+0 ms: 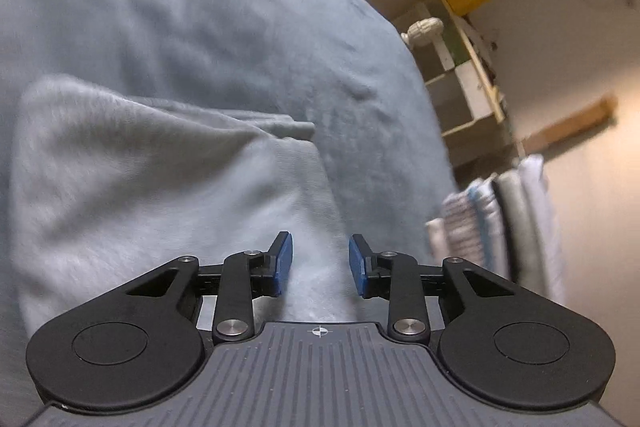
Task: Fold clothes
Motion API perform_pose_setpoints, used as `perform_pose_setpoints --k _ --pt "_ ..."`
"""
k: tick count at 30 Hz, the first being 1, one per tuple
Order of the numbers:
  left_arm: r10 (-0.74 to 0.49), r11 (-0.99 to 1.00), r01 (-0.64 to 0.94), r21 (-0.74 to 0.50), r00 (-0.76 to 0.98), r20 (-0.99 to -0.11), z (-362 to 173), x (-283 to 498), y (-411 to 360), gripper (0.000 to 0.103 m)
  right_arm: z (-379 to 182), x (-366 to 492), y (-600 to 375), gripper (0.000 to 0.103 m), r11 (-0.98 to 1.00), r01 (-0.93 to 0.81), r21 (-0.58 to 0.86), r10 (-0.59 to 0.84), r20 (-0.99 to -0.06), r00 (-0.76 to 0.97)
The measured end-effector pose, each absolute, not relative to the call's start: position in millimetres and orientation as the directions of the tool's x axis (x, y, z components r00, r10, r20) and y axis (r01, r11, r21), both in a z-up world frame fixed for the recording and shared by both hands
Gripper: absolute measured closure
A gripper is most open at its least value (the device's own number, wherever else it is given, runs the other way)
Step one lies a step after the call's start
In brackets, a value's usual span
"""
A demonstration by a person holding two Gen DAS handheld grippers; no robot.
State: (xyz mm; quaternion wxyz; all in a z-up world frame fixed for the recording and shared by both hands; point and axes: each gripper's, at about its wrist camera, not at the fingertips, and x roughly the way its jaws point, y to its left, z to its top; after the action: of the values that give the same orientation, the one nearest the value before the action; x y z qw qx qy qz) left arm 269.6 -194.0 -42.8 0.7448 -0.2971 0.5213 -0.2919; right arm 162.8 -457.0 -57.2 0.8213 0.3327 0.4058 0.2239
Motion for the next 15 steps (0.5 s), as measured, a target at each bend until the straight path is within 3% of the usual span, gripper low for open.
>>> perform_pose_setpoints --k 6,13,15 --pt "-0.746 0.626 0.101 -0.773 0.366 -0.557 -33 261 -164 0.066 -74 168 -484 0.043 0.483 -0.001 0.875 0.724 -0.399 0.563" --pt "-0.614 0.757 0.093 -0.647 0.442 -0.654 -35 230 -118 0.066 -90 186 -489 0.029 0.273 0.092 0.957 0.785 -0.277 0.554" --pt "-0.566 0.797 0.091 -0.596 0.456 -0.687 -38 220 -108 0.066 -89 194 -484 0.027 0.273 0.105 0.956 0.795 -0.286 0.535"
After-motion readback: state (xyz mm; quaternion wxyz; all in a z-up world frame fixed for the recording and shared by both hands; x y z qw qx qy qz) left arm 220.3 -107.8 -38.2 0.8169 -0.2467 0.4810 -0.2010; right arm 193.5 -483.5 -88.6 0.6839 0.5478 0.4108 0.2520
